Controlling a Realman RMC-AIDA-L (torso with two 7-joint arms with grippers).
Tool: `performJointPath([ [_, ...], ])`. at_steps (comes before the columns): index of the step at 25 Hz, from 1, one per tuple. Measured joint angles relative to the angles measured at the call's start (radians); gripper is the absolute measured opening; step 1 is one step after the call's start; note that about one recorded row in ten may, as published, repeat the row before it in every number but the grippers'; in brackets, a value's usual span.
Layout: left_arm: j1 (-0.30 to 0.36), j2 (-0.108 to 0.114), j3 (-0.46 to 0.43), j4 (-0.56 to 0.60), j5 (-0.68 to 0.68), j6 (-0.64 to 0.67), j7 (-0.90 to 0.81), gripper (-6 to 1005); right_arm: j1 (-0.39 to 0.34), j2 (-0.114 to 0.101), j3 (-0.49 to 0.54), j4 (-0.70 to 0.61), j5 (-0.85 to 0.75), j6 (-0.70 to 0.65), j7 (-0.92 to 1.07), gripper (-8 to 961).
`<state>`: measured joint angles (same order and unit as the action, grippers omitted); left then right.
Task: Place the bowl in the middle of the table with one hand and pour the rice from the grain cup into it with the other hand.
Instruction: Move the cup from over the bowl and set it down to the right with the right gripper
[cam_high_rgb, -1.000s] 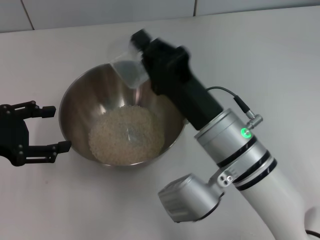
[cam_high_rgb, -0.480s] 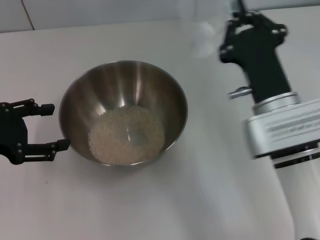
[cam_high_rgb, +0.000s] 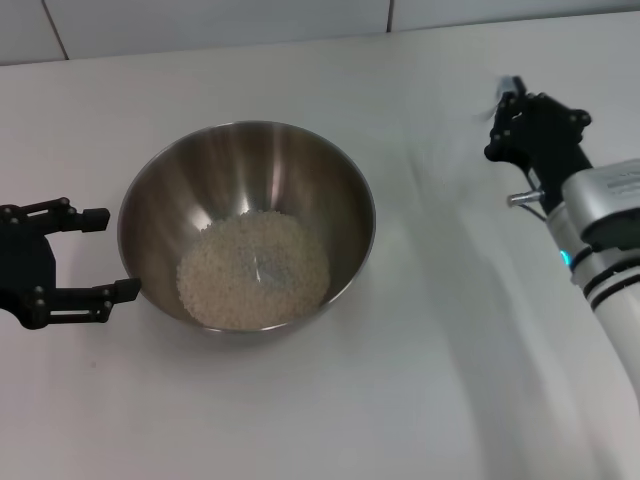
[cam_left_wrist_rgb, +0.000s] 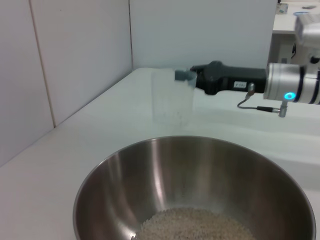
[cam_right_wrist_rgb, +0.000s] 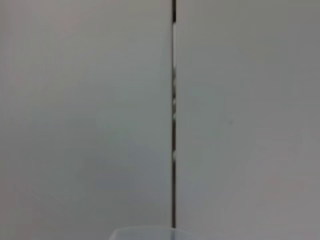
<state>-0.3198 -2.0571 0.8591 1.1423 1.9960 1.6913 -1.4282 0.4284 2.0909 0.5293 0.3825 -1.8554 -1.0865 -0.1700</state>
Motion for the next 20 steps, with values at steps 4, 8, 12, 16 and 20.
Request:
performJointPath([
  [4,-0.003,0.0,0.0,-0.004,0.0,0.001,0.0,862,0.04,-0.003,-0.048,-0.025,-0.001,0.064,0.004,15],
  [8,-0.008,0.0,0.0,-0.007,0.001,0.001,0.0,862,0.071,-0.004,-0.099,-0.039,-0.001,0.094,0.004,15],
  [12,-0.01,0.0,0.0,-0.007,0.001,0.002,0.0,862,0.099,-0.003,-0.105,-0.054,-0.001,0.164,0.005,15],
  [16,-0.01,0.0,0.0,-0.007,0.001,0.002,0.0,862,0.107,-0.003,-0.105,-0.058,-0.001,0.185,0.007,15],
  [20,-0.01,0.0,0.0,-0.009,0.001,0.003,0.001,862,0.107,-0.001,-0.109,-0.052,-0.005,0.188,0.003,22],
])
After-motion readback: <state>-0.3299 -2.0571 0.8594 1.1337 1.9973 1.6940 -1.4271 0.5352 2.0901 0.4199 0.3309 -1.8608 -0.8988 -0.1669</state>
